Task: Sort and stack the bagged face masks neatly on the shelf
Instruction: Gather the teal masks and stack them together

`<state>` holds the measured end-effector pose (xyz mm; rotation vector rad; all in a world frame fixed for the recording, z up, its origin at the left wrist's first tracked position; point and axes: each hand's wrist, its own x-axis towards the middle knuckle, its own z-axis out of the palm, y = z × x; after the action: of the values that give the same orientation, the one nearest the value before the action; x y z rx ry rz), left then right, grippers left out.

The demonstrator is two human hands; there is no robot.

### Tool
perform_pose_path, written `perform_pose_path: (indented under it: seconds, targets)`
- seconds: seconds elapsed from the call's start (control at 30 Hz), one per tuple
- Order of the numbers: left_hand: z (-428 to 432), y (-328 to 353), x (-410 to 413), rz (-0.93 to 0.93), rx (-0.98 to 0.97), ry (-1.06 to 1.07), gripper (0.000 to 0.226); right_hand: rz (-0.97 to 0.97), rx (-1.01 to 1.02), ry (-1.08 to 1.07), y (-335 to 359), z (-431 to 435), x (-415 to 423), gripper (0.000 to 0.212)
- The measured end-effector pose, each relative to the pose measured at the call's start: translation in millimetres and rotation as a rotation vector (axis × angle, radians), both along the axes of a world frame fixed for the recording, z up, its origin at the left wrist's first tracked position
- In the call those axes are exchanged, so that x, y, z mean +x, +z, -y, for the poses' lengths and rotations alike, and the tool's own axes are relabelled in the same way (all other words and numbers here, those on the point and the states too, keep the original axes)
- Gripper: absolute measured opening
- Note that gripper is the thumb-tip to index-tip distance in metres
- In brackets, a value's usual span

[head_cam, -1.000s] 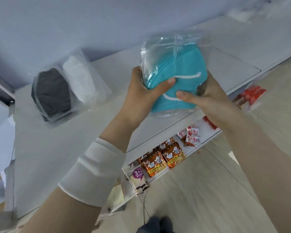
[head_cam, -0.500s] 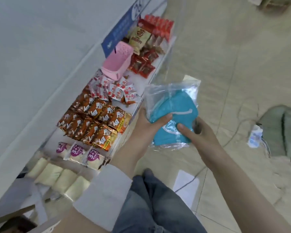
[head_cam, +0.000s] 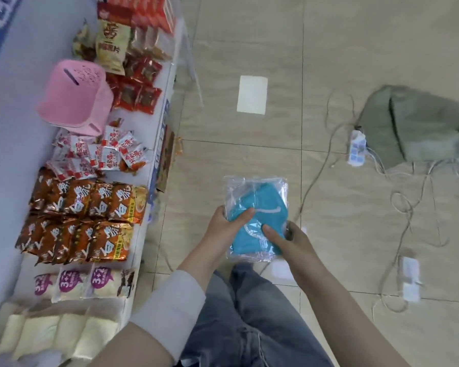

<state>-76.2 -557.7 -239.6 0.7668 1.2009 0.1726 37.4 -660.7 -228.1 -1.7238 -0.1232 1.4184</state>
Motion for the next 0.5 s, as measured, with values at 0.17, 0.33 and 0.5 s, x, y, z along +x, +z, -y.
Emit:
perform_pose_path:
  seconds: [0.17,0.33,0.5]
  targets:
    - [-23.5,-8.3,52.6,-0.004,-0.013,-0.049,0.062,-0.003,-0.011,-0.064,-8.3,-18.6,45.7,0.043]
    - [-79.0,-10.1,107.5,-0.010,0.007,-0.061,0.052,0.039,0.005,-0.047,-14.9,-75.0,100.8,0.046]
    - [-159.7,-7.3,167.2,0.042,0.002,-0.077,0.053,0.079,0.011,-0.055,-9.4,-152.2,163.8,0.048]
